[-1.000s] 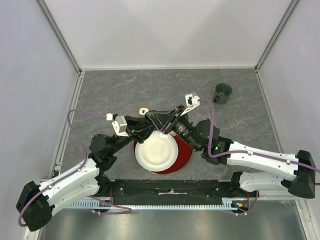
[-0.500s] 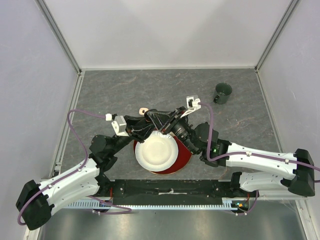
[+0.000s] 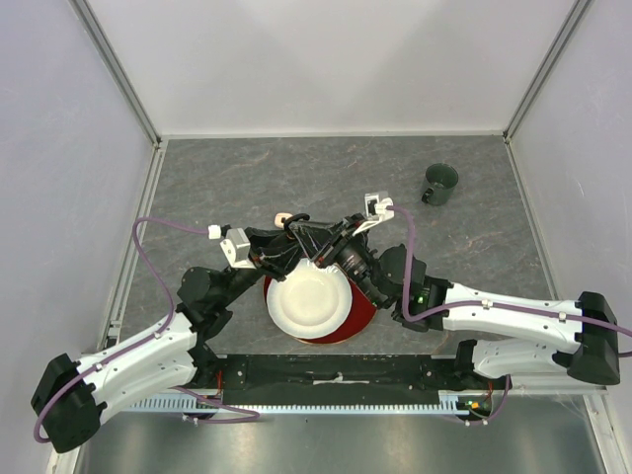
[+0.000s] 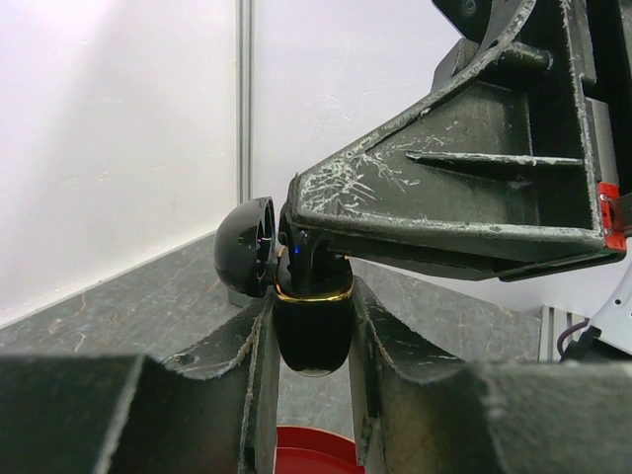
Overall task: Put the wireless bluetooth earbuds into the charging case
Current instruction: Place the earbud in the charging case.
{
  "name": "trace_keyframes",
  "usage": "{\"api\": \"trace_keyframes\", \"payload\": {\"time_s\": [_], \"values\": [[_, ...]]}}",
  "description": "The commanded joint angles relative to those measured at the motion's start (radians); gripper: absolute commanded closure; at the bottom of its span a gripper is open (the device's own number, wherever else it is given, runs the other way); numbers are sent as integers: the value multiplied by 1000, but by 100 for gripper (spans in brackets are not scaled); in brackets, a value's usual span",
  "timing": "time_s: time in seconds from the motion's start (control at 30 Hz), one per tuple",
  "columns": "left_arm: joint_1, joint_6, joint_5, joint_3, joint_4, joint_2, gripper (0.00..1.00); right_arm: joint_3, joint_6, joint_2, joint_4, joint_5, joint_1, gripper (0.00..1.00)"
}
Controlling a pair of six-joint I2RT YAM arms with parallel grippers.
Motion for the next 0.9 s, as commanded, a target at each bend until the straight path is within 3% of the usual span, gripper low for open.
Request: {"api": "trace_keyframes", "payload": {"time_s": [0.0, 0.33, 0.73, 0.87], "values": [[-12, 62, -42, 36, 120, -20, 98, 31, -37, 16, -118, 40, 27, 98], [-14, 73, -56, 45, 119, -26, 98, 74, -51, 6, -246, 132, 60, 95], [-14, 77, -56, 47, 87, -42, 98, 108, -48, 2, -308, 135, 63, 65], [-15, 77, -56, 47, 79, -46, 98, 101, -45, -12, -290, 137, 63, 59]]}}
